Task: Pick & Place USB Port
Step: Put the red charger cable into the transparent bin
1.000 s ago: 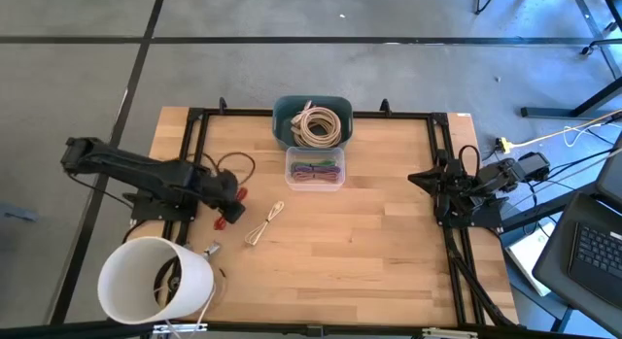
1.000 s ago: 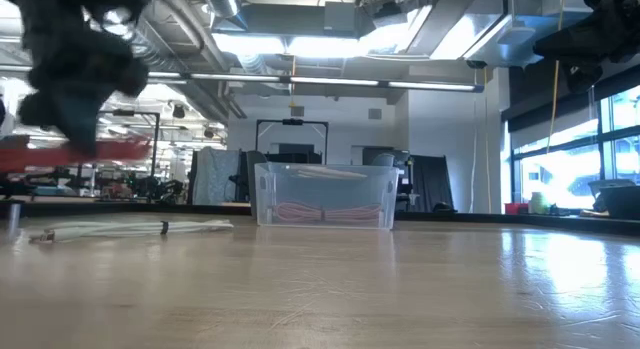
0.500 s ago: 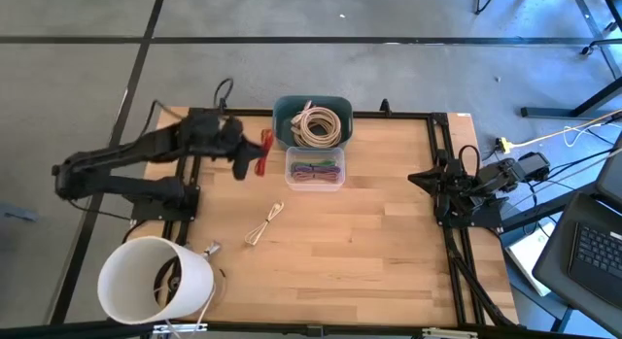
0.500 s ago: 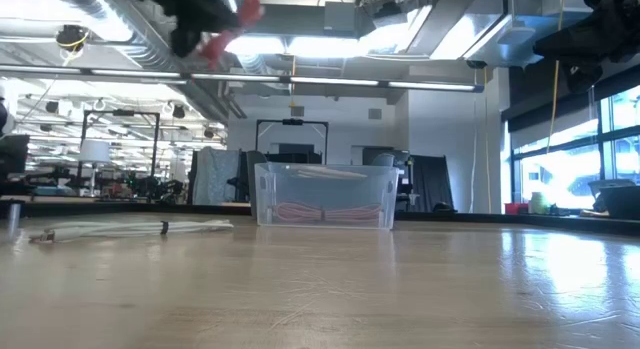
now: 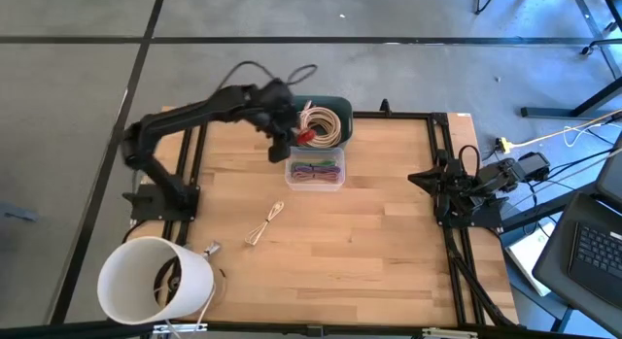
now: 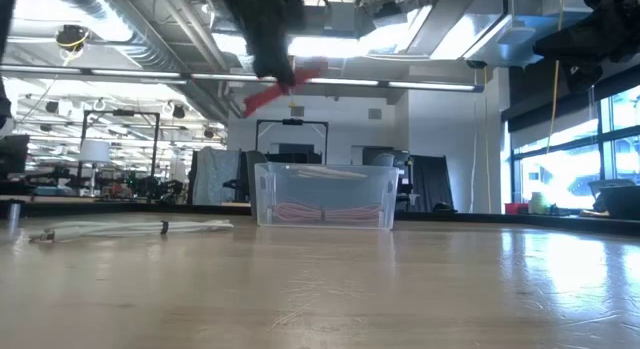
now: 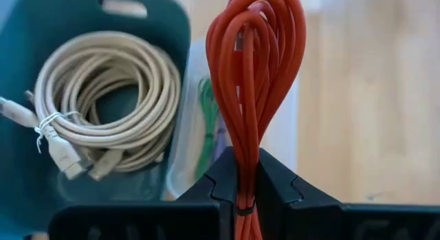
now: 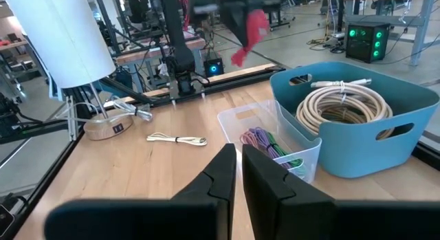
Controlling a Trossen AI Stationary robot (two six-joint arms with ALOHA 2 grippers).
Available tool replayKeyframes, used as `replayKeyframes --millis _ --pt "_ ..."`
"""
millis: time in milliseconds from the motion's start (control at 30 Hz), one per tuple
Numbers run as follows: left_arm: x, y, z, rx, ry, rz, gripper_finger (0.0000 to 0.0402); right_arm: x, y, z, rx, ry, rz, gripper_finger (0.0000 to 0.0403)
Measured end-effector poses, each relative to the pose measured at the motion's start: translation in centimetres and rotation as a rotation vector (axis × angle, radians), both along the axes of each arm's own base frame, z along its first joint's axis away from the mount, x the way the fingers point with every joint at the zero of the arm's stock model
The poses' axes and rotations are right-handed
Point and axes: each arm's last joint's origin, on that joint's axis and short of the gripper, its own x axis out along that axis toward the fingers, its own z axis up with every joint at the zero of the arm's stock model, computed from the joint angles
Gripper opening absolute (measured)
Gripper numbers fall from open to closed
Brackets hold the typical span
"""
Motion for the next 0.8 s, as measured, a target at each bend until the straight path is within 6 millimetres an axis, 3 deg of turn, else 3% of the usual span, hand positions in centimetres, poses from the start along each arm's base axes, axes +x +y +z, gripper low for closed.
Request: replayKeyframes --millis 167,400,633,800 --pt "3.2 1.3 -2.2 0.064 0.176 -0.074 0.0019 0.0 0.0 0.0 0.0 0.0 0.0 0.003" --pt "6.7 2.0 -5.8 0.079 0.271 -0.153 0.0019 0.0 0.0 0.0 0.002 0.0 0.0 0.003" --pt "8.8 1.3 -9.1 0.034 0.332 -0.208 0.0019 0.0 0.0 0.0 0.002 0.0 0.0 0.003" --pt "10.1 0.4 -10.2 0.047 0.317 -0.25 0.0019 0.0 0.0 0.0 0.002 0.0 0.0 0.003"
